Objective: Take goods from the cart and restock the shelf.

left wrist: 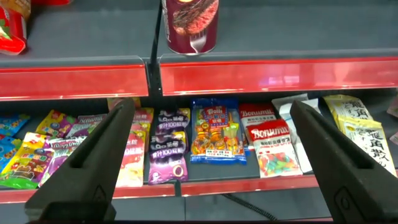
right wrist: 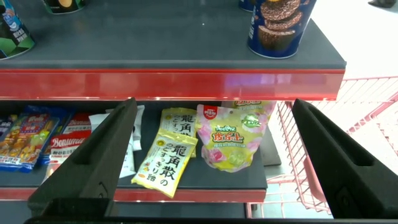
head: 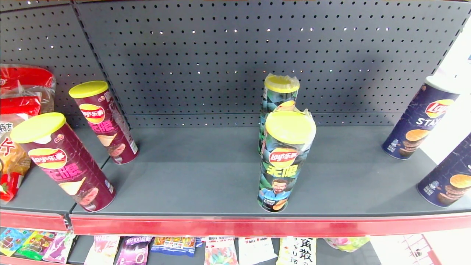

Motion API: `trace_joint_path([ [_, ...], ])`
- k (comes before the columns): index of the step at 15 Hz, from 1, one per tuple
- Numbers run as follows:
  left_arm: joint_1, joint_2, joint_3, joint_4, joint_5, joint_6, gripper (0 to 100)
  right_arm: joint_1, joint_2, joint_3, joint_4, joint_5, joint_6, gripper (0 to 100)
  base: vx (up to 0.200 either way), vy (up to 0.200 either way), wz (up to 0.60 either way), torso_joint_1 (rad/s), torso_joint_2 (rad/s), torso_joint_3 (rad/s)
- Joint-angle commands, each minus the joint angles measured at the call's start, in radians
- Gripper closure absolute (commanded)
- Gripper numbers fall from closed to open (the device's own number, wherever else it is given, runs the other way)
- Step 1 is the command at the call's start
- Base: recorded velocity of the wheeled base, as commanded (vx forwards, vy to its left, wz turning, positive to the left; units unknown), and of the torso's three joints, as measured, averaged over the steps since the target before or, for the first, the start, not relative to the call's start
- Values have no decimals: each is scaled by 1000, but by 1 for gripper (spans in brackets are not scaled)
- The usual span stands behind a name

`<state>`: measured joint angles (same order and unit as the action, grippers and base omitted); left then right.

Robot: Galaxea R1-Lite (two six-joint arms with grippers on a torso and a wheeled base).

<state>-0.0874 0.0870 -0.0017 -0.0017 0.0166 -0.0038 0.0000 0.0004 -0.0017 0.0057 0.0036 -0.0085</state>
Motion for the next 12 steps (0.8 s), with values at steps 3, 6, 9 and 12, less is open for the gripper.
trace_joint_path([
  [3,0,3,0,0,0,-1,0,0,1,0,-1,3,-1,0,0,0,0,0,0,0],
  [6,0,3,0,0,0,-1,0,0,1,0,-1,3,-1,0,0,0,0,0,0,0],
  [9,0,3,0,0,0,-1,0,0,1,2,-1,1,4,0,0,0,0,0,0,0],
  [12,0,3,0,0,0,-1,0,0,1,2,-1,-4,4,0,0,0,0,0,0,0],
])
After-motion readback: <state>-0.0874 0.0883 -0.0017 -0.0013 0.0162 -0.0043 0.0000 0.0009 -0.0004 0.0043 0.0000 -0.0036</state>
